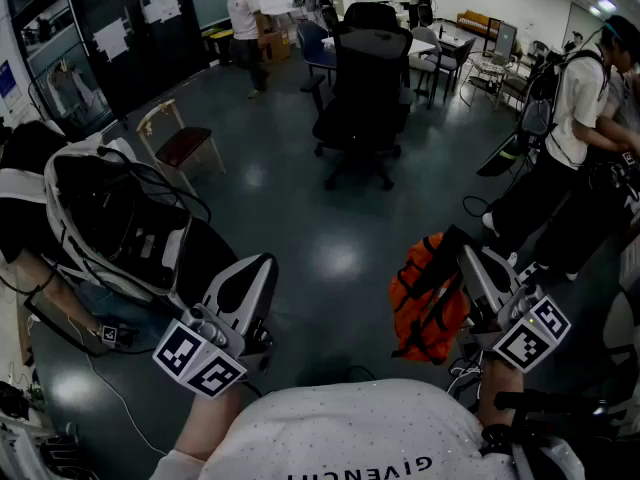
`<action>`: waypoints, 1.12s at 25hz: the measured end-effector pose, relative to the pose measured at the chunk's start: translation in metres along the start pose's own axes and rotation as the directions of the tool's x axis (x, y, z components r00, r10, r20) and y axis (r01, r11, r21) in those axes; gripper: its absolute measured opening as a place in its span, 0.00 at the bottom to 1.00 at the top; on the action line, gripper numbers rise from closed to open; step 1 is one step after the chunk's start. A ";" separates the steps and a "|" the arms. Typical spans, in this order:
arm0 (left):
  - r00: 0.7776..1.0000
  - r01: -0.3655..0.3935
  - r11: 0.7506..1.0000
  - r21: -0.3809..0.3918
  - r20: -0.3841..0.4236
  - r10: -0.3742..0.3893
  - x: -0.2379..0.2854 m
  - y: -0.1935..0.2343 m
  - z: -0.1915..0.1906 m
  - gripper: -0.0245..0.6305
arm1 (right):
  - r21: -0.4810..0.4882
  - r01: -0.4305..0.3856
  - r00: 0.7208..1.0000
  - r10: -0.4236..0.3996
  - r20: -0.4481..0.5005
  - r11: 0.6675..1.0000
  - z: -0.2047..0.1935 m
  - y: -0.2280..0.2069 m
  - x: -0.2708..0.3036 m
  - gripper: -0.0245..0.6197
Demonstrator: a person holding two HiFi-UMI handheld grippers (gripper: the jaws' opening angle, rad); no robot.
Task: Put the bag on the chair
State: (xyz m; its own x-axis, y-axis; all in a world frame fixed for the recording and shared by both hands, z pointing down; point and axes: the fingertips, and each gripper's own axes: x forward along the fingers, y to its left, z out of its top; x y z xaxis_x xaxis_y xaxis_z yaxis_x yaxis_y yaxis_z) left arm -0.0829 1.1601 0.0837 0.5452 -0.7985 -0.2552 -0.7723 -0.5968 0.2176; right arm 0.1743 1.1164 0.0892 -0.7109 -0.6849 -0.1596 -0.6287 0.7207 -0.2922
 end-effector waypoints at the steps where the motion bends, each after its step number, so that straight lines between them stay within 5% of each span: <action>1: 1.000 0.000 1.000 -0.002 -0.003 0.000 0.000 0.000 -0.001 0.05 | 0.002 0.001 1.000 -0.001 -0.005 1.000 -0.001 0.000 0.001 0.07; 19: 0.999 0.017 0.998 -0.064 -0.045 -0.020 0.031 0.031 -0.030 0.05 | 0.045 0.011 0.997 -0.008 -0.073 0.999 -0.037 -0.020 0.043 0.07; 28: 0.998 0.025 0.996 -0.087 -0.054 -0.029 0.116 0.105 -0.046 0.05 | 0.075 0.013 0.990 -0.002 -0.142 0.997 -0.054 -0.082 0.122 0.07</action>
State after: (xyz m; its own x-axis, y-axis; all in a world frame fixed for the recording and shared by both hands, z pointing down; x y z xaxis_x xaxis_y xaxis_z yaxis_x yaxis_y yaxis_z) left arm -0.0857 1.0014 0.1207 0.5843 -0.7837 -0.2107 -0.7274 -0.6209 0.2921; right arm 0.1222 0.9790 0.1448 -0.7472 -0.6642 -0.0231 -0.6126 0.7017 -0.3638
